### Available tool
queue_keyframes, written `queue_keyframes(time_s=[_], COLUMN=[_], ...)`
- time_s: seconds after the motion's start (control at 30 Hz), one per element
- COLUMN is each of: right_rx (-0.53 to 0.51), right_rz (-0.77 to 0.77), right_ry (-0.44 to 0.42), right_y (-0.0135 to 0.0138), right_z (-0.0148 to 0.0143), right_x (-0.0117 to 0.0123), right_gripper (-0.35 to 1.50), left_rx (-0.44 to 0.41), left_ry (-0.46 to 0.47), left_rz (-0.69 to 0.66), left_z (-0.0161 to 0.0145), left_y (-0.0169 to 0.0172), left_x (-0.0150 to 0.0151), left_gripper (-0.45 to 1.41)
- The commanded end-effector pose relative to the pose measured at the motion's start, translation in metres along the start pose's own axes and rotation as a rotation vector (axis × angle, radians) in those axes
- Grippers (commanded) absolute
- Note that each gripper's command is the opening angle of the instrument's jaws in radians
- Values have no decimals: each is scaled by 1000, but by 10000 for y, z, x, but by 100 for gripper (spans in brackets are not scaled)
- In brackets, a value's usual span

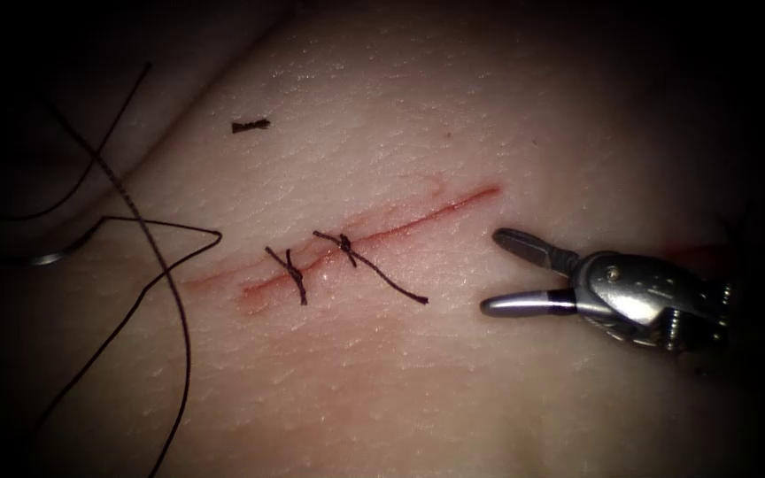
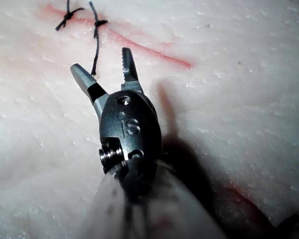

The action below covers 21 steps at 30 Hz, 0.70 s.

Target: Wound Closure

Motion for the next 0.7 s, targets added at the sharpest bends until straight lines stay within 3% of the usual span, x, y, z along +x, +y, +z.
queue_keyframes(time_s=[0.03, 0.1, 0.17, 0.33, 0.53, 0.7], right_rx=[3, 0, 0, 0, 3, 3], right_rz=[2, 2, 2, 2, 2, 2], right_ry=[0, -1, -1, -1, 0, 0], right_y=[-5, -6, -6, -6, -7, -7], right_z=[7, 7, 7, 6, 6, 6], right_x=[-7, -7, -7, -7, -7, -6], right_gripper=[118, 120, 120, 120, 120, 120], left_rx=[-12, -52, -64, -124, -180, -210], left_ry=[19, 76, 91, 185, 217, 222], left_rz=[6, -2, -5, -15, 2, 10], left_z=[9, 25, 32, 79, 149, 185], left_y=[10, 36, 45, 109, 196, 235], left_x=[2, 29, 36, 70, 108, 123], left_gripper=[140, 126, 125, 123, 123, 123])
